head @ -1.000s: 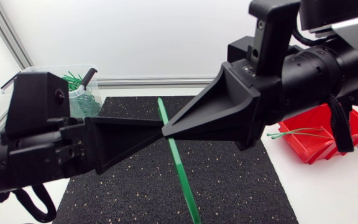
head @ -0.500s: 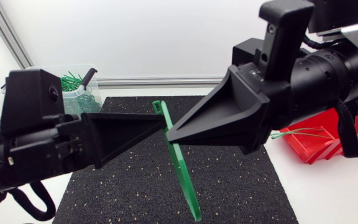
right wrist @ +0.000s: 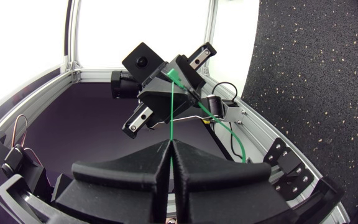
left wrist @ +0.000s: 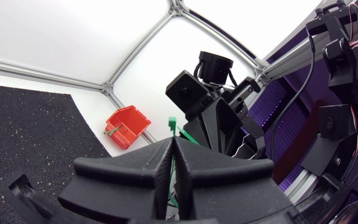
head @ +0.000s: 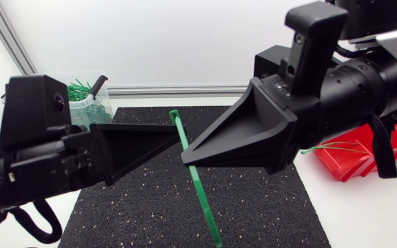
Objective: Take a green cable tie from the red box, thread the tail through the head to close it, then place it in the transparent bin on the left.
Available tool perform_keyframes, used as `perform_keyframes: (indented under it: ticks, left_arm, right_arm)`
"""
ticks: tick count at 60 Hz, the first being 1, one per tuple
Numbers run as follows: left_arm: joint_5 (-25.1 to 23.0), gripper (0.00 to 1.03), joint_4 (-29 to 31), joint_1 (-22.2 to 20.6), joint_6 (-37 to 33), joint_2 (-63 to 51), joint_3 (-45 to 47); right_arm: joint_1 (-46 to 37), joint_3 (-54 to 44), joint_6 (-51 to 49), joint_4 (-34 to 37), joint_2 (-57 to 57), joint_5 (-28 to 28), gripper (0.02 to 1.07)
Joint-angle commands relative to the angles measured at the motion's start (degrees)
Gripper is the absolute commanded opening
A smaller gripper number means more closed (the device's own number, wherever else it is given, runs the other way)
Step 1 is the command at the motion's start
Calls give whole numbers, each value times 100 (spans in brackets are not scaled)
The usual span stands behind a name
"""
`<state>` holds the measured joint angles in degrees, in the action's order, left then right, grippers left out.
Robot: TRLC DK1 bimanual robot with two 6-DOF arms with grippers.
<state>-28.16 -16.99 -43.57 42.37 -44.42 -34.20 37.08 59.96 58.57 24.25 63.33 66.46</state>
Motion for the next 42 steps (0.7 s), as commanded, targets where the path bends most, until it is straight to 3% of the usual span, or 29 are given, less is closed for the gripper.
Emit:
perform_keyframes:
  ticks: [1,25,42]
  left_arm:
    - [4,4,-76,-46,-45,-66,-149]
    - [4,4,-67,-160,-106,-58,-122]
    - [390,4,82,-653,-590,109,-52]
  right_arm:
    - [19,-81,129,-70,74,52,8]
    - [-87,-152,111,-157,136,52,8]
    - [-113,33,164,-201,285,52,8]
